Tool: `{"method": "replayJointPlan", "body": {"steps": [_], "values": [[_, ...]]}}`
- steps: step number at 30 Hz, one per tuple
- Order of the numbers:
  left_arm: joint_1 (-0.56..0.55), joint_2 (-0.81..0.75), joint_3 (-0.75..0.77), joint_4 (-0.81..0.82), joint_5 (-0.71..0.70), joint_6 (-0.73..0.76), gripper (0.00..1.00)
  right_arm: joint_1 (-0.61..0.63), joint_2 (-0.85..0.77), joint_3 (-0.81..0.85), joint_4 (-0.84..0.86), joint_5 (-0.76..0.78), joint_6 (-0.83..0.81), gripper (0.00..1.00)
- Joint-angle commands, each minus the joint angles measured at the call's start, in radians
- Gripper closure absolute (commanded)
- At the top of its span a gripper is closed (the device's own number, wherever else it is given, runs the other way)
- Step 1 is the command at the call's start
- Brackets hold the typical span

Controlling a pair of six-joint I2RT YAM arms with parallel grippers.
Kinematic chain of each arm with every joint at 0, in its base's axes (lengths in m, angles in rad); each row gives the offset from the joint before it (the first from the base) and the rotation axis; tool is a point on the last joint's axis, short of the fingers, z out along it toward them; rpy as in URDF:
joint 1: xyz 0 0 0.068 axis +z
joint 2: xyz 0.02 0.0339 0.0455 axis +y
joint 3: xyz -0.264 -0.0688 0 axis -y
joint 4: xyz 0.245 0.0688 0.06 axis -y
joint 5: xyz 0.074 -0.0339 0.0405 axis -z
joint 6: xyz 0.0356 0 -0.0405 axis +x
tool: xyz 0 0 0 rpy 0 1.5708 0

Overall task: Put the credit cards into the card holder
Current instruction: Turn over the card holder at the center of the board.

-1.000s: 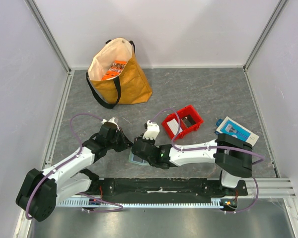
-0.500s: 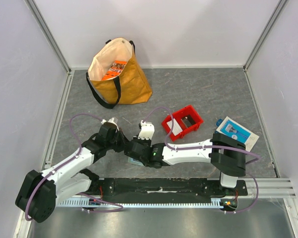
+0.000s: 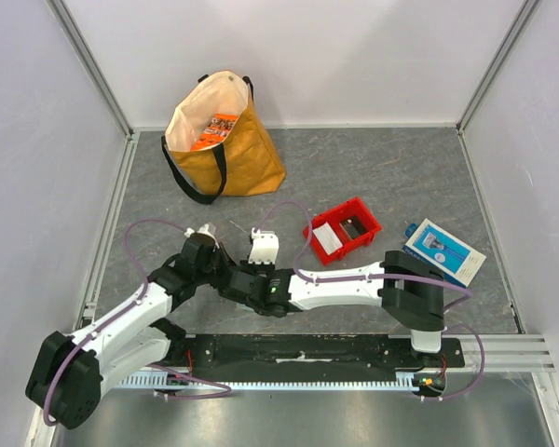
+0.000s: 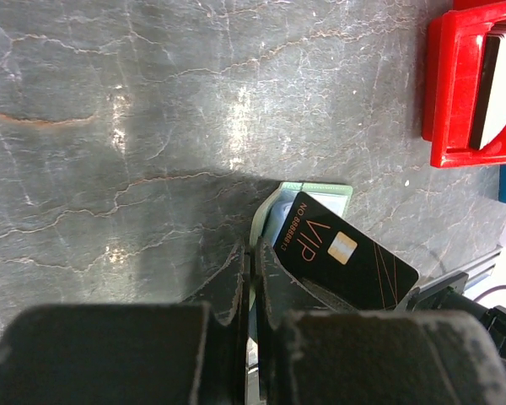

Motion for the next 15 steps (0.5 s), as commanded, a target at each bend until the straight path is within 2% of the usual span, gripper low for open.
{"method": "replayJointPlan", "body": {"steps": [1,8,15], "values": [[-0.003,-0.043,0.002,0.031,0.053,-0.052,0.98,0.026,0.08,0.138,-0.144,0.08,0.023,1.0],[-0.003,-0.08,-0.015,0.033,0.052,-0.068,0.98,0.055,0.179,0.286,-0.353,0.132,0.023,1.0],[-0.004,-0.092,-0.023,0.038,0.046,-0.071,0.98,0.067,0.203,0.335,-0.423,0.155,0.02,1.0]]}}
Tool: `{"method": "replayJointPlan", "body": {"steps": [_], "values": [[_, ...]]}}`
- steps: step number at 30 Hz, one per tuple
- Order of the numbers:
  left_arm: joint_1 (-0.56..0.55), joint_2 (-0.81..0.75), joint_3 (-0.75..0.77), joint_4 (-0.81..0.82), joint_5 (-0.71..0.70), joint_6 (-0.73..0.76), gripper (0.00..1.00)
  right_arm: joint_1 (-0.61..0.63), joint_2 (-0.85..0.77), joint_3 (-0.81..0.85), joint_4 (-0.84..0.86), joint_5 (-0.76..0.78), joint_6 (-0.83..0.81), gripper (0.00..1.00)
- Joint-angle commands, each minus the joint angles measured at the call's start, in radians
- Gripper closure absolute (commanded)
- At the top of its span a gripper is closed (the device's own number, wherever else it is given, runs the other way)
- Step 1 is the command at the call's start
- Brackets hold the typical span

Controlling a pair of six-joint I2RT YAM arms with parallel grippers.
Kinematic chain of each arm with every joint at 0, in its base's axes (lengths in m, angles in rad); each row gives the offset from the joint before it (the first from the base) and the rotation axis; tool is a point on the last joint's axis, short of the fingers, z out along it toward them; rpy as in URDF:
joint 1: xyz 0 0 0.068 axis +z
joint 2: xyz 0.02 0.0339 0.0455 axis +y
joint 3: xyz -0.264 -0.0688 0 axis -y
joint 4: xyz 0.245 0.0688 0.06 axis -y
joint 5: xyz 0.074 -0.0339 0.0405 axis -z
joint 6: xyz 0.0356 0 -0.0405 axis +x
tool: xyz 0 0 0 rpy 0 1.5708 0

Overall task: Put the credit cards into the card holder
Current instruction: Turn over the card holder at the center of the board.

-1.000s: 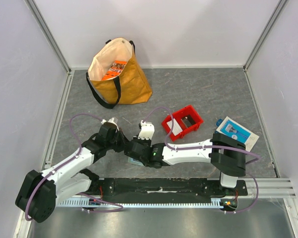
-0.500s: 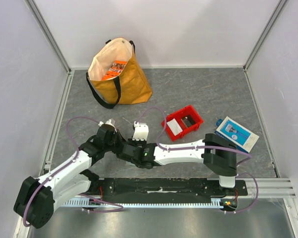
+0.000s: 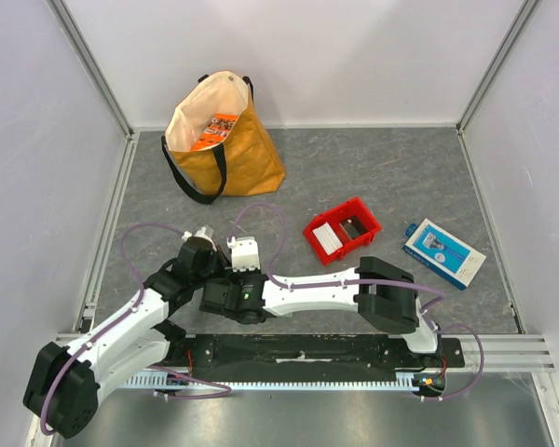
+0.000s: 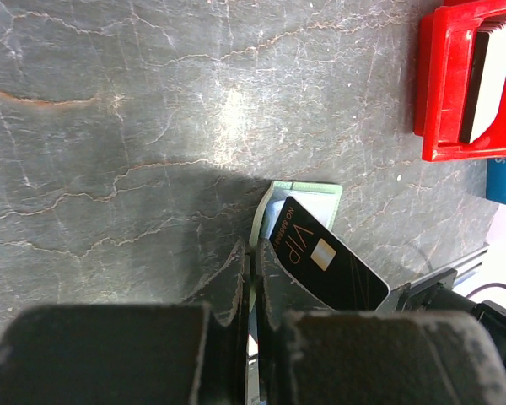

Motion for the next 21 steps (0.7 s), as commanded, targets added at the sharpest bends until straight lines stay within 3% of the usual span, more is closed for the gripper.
{"method": "replayJointPlan", "body": {"steps": [1,21], "values": [[-0.005,-0.021,0.006,0.062,0.047,-0.045,0.98,0.005,0.024,0.047,-0.078,0.038,0.026,1.0],[-0.005,-0.041,-0.005,0.058,0.042,-0.048,0.98,-0.002,-0.074,-0.041,-0.116,0.073,0.052,1.0]]}}
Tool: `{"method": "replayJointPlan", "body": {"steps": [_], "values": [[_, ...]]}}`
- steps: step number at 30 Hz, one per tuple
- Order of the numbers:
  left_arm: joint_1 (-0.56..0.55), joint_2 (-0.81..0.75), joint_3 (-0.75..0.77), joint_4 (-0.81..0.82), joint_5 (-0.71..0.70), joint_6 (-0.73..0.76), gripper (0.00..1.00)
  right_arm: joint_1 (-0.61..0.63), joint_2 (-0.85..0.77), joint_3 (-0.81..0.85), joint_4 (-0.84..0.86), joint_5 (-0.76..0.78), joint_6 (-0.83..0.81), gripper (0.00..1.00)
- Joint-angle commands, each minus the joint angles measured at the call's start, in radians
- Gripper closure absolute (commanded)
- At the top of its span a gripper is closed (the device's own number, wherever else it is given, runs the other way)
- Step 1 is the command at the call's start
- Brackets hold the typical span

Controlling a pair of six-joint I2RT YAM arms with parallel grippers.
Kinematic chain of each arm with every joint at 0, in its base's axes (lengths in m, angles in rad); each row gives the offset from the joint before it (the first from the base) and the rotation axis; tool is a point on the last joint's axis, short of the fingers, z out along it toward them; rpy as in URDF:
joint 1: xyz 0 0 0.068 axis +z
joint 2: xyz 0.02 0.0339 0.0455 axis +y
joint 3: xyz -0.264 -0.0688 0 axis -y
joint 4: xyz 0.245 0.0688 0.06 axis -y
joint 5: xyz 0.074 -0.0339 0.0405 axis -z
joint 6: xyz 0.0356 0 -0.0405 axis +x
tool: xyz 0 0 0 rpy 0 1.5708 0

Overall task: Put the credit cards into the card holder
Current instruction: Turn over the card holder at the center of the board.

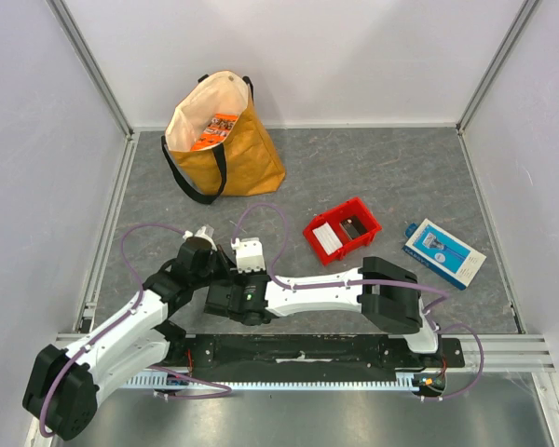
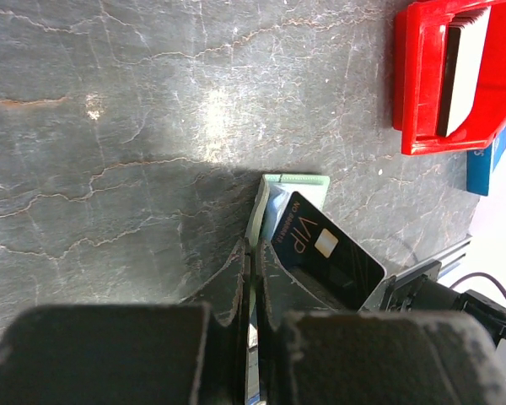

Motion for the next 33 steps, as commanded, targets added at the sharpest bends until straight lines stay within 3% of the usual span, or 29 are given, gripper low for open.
{"method": "replayJointPlan", "body": {"steps": [1,12,17,24,33], "values": [[-0.003,-0.024,-0.001,0.04,0.016,-0.033,0.98,-0.004,-0.082,-0.045,-0.044,0.055,0.04,1.0],[-0.004,-0.019,-0.008,0.042,0.012,-0.033,0.98,-0.021,-0.197,-0.157,-0.076,0.06,0.123,1.0],[-0.006,-0.024,-0.004,0.042,0.007,-0.035,0.98,-0.024,-0.262,-0.21,0.13,0.037,0.056,1.0],[-0.004,-0.021,-0.003,0.039,0.009,-0.035,0.98,-0.029,-0.211,-0.175,0.244,0.0,0.022,1.0],[-0.003,-0.025,-0.003,0.037,0.012,-0.038,0.98,-0.027,-0.16,-0.174,0.273,-0.036,0.054,1.0]]}}
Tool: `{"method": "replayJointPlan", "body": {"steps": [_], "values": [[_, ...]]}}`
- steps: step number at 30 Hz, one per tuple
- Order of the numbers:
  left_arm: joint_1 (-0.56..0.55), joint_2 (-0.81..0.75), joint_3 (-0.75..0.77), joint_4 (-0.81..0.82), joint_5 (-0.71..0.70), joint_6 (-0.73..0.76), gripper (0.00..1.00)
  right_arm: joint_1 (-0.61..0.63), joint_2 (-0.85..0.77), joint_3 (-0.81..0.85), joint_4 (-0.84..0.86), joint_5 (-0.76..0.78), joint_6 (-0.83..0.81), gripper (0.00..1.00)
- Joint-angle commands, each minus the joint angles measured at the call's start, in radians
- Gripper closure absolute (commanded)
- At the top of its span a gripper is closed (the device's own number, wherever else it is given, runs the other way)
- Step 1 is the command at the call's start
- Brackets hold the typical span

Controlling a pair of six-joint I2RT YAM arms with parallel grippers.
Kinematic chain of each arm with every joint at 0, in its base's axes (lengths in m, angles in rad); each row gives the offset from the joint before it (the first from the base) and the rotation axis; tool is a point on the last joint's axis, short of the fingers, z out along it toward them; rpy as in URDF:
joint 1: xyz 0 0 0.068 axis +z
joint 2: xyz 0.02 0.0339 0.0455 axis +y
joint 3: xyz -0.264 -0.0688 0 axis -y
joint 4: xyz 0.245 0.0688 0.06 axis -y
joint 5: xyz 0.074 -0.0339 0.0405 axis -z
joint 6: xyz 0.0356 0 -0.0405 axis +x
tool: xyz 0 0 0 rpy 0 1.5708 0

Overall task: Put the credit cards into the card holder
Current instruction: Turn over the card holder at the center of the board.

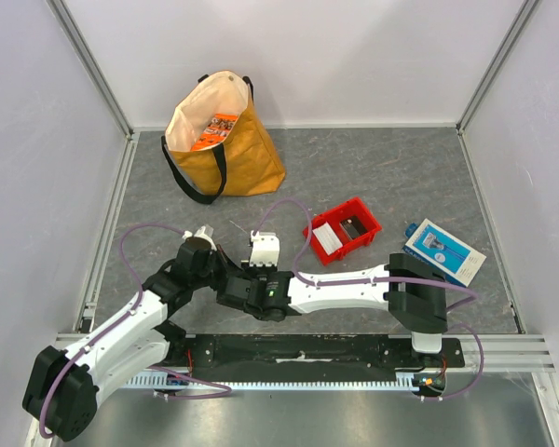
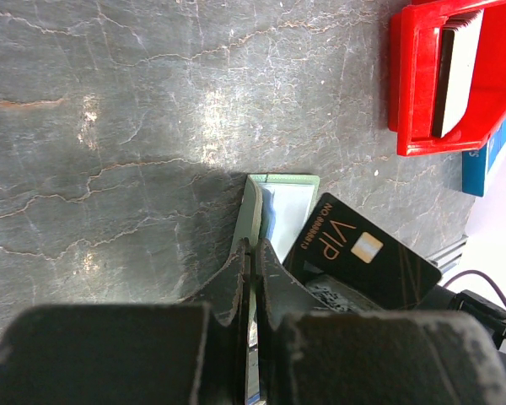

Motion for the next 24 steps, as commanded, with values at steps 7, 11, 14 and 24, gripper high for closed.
{"method": "replayJointPlan", "body": {"steps": [7,11,14,24], "values": [[-0.003,-0.016,-0.001,0.032,0.013,-0.031,0.98,-0.004,0.028,0.015,0.074,-0.019,0.045,1.0],[-0.003,-0.015,-0.001,0.032,0.014,-0.031,0.98,0.0,0.053,0.027,0.047,-0.027,0.039,1.0],[-0.003,-0.018,-0.003,0.032,0.011,-0.033,0.98,0.003,0.073,0.056,-0.032,-0.003,0.055,1.0],[-0.004,-0.009,-0.006,0.023,-0.01,-0.023,0.98,0.01,0.004,0.012,-0.125,0.074,0.072,1.0]]}}
